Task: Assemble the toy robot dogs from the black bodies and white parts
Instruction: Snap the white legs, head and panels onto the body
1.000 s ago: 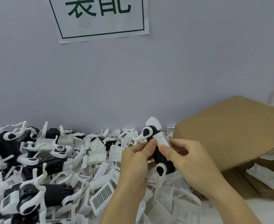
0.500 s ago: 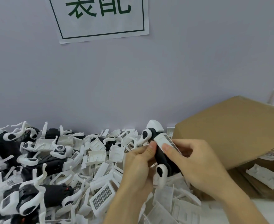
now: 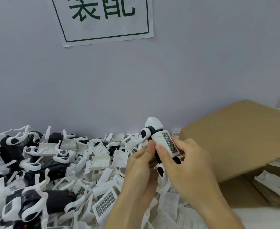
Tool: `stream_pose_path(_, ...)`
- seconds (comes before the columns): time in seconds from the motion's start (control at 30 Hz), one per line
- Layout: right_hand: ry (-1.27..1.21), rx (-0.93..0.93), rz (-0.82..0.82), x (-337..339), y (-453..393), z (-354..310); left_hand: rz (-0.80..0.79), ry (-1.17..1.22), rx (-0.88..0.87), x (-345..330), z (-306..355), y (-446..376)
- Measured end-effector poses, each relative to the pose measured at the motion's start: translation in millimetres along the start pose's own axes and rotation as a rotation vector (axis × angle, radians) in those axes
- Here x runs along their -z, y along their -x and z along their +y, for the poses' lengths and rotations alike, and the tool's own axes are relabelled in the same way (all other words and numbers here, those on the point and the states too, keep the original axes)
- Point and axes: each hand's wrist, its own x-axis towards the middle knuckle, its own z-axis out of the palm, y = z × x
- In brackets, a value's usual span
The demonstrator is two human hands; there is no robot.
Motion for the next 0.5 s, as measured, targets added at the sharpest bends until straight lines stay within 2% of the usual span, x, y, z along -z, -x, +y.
stream_pose_path(0.1, -0.023, -0.014, -0.051, 3, -1, 2, -0.027, -0.058, -0.031, 4, -1, 0)
stream_pose_path(0.3, -0.012, -0.044, 0.031, -13, 4, 8, -0.014, -0.140, -0.075, 2, -5, 0)
stream_pose_path(0.4, 0.032, 0.005, 0.058, -20, 9, 6, -0.021, -0.156, -0.024, -1, -4, 3)
stream_pose_path(0.5, -0.091, 0.018, 0.015, -19, 8, -1, 0.028, -0.191, -0.008, -1, 2, 3)
